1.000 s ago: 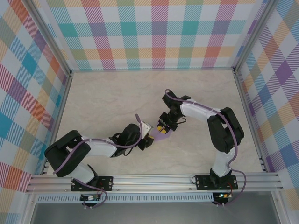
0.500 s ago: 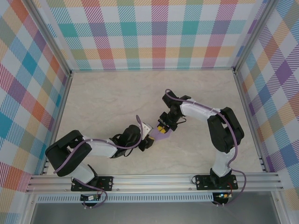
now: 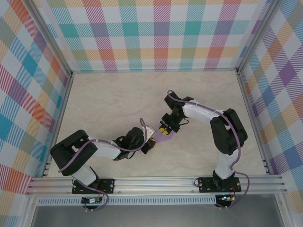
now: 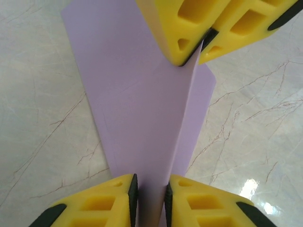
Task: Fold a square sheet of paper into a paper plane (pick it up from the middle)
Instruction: Fourth fold the wing at the center of the table.
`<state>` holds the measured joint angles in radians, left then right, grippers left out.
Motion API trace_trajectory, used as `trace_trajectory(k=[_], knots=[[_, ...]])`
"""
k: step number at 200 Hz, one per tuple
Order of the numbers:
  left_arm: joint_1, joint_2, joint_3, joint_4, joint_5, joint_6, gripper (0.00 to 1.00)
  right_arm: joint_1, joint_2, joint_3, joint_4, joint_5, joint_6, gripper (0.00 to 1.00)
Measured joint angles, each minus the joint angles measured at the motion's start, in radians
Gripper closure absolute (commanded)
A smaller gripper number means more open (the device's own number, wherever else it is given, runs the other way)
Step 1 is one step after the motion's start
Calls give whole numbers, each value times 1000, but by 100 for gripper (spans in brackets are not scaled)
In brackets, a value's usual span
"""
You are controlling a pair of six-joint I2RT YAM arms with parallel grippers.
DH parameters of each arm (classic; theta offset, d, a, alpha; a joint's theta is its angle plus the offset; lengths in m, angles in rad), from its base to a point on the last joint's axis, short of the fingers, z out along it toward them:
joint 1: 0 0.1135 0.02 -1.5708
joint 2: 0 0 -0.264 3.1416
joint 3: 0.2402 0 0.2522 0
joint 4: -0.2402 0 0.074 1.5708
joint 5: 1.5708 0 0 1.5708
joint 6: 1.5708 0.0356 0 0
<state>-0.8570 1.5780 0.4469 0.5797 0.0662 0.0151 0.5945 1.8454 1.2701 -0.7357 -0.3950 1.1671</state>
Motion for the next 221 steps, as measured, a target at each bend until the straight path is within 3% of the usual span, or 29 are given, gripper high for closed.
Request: trace_trajectory(k=[39,96,121,183,221], knots=[[0,16,1,21,18,-10,88,0,0,0,-2,0,-2,80],[0,35,3,34,57,-58,92,-5,-1,5,-6,0,-39,46],[0,35,3,33,72,-101,93,-13,-22,-6,19,5,-69,38],[0,35,10,27,75,-285,94,-39,-301,-233,229,105,-183,37],[0,48,10,34,76,-391,95,-39,-331,-357,337,106,-231,43]])
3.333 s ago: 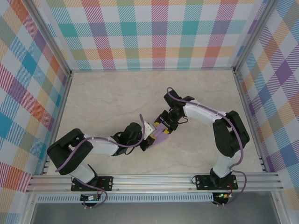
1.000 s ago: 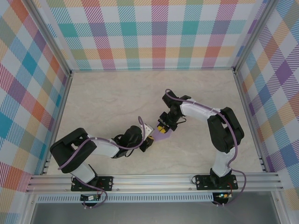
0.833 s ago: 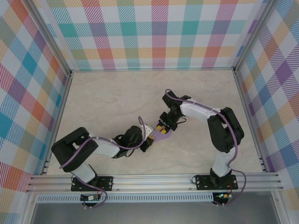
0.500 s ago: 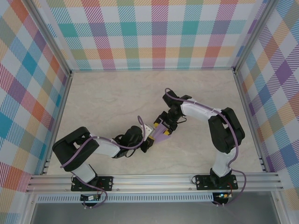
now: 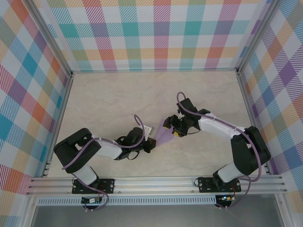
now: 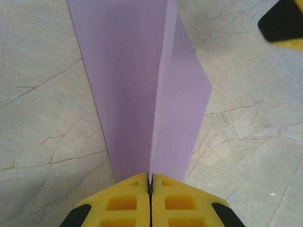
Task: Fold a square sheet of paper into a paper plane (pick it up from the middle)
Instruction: Fourth fold the wing at the center of the table.
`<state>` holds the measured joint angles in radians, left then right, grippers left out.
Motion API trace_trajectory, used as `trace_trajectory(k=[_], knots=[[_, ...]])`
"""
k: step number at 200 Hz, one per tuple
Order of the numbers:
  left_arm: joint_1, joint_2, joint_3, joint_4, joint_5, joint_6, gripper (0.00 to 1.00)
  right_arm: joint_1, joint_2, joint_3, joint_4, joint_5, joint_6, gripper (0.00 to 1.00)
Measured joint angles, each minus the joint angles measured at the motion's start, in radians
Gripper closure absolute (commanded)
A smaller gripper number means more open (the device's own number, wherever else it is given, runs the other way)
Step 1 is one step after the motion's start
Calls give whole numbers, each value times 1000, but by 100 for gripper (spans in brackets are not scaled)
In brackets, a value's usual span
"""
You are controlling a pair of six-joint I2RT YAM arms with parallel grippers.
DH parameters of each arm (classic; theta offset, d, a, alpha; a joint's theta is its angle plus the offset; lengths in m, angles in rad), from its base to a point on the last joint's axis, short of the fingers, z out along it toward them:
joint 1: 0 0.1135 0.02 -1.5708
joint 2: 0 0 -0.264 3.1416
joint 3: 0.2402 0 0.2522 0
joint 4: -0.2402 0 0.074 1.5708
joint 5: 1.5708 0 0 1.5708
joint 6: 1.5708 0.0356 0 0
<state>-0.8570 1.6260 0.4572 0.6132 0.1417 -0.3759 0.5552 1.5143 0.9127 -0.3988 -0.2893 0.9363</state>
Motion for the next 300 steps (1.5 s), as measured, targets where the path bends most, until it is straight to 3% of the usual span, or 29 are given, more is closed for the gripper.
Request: trace_trajectory(k=[52,143,249,300], knots=[[2,10,0,8,21,-110,95,0,99,1,88,-43,-41,51],[16,42,19,21,65,-225,95,0,223,66,104,-67,-89,47],[24,56,27,30,86,-272,95,0,237,73,56,-36,-114,51],[29,62,43,27,101,-294,82,0,266,96,15,-17,-115,51]])
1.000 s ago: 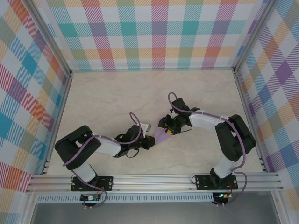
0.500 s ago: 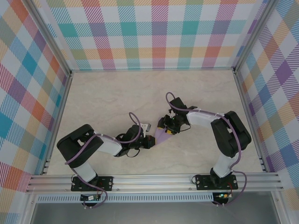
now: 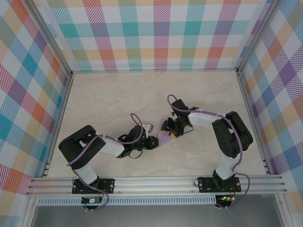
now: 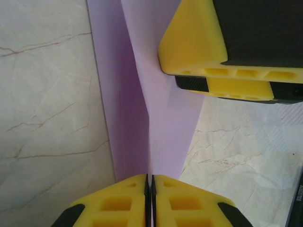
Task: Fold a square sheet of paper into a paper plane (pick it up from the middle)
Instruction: Fourth fold the wing at the center of the table.
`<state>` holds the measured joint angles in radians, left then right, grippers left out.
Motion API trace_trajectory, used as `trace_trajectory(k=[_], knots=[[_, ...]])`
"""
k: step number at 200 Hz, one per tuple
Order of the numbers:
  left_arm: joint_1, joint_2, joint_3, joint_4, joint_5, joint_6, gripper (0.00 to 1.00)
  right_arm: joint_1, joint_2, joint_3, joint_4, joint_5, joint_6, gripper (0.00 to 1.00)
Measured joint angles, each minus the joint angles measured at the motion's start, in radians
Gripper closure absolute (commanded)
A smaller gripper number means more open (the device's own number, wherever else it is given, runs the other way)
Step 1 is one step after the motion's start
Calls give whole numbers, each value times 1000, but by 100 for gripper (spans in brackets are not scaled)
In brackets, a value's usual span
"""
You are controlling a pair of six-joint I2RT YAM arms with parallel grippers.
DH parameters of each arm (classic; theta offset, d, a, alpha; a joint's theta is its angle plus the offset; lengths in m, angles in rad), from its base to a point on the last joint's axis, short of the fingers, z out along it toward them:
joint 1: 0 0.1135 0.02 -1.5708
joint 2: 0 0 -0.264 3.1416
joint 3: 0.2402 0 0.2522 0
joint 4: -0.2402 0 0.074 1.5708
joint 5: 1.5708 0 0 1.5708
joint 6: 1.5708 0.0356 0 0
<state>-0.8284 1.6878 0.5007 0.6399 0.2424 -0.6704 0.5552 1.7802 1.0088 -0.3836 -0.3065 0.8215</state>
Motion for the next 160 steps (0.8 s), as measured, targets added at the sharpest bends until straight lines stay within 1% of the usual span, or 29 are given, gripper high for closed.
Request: trace_trajectory(k=[34,54,63,72,92,109,132,160], knots=[[8,-6,11,-1,23,-25,63,1,14,18,-23,8,0,51],[22,-43,12,-41,18,-32,53,1,21,29,-36,9,0,51],[34,-71,12,-68,6,-31,50,1,24,31,-40,10,0,51],[44,-104,12,-101,-6,-34,48,1,25,33,-44,11,0,51],[61,-180,13,-164,-35,-37,48,1,31,40,-52,12,0,51],[69,-206,24,-197,-34,-44,51,1,37,50,-63,12,0,51],[75,-193,52,-222,-11,-68,60,3,47,65,-82,17,0,52],[86,-127,105,-223,60,-99,72,6,60,84,-108,25,0,52]])
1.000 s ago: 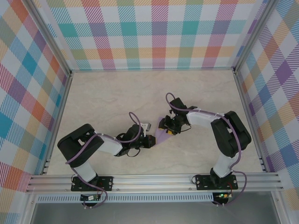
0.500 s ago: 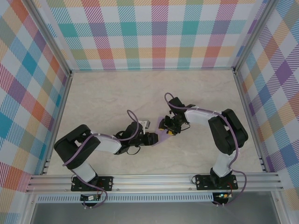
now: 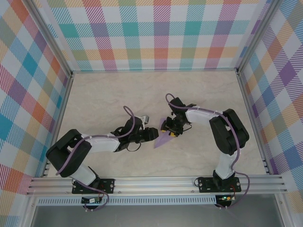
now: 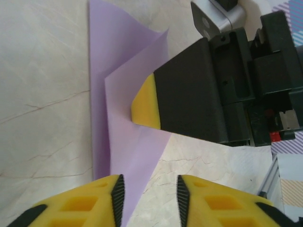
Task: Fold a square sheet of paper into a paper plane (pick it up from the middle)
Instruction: Fourth fold the wing at the center of the table.
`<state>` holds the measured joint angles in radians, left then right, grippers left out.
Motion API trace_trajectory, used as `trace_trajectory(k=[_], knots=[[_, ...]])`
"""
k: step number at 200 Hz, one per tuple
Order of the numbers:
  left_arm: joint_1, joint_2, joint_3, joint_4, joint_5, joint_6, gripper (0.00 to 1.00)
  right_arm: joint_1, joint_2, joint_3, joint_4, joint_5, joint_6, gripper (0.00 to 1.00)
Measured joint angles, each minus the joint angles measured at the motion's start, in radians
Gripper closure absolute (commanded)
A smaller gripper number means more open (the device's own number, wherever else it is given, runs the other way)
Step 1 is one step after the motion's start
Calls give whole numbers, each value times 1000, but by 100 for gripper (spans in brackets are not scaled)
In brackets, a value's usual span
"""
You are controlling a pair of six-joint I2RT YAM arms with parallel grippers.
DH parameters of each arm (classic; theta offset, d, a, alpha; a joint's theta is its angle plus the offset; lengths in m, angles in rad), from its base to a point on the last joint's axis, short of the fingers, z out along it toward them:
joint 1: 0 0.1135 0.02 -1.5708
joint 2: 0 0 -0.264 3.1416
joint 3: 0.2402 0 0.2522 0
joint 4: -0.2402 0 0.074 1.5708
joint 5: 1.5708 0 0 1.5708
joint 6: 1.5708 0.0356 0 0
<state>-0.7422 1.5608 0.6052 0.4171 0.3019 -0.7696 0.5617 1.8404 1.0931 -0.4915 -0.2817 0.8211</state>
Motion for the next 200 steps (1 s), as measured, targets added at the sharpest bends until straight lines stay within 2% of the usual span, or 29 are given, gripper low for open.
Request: trace_trajectory(k=[43,63,168,200], knots=[[14,108,72,0,84,-27,87,1,11,16,-17,-3,-17,48],[16,140,80,-1,107,-31,91,1,21,29,-31,-10,-28,47],[18,198,95,-26,136,-31,92,1,57,81,-95,-11,-45,47],[18,198,99,-27,136,-31,91,1,61,85,-104,-6,-45,50]])
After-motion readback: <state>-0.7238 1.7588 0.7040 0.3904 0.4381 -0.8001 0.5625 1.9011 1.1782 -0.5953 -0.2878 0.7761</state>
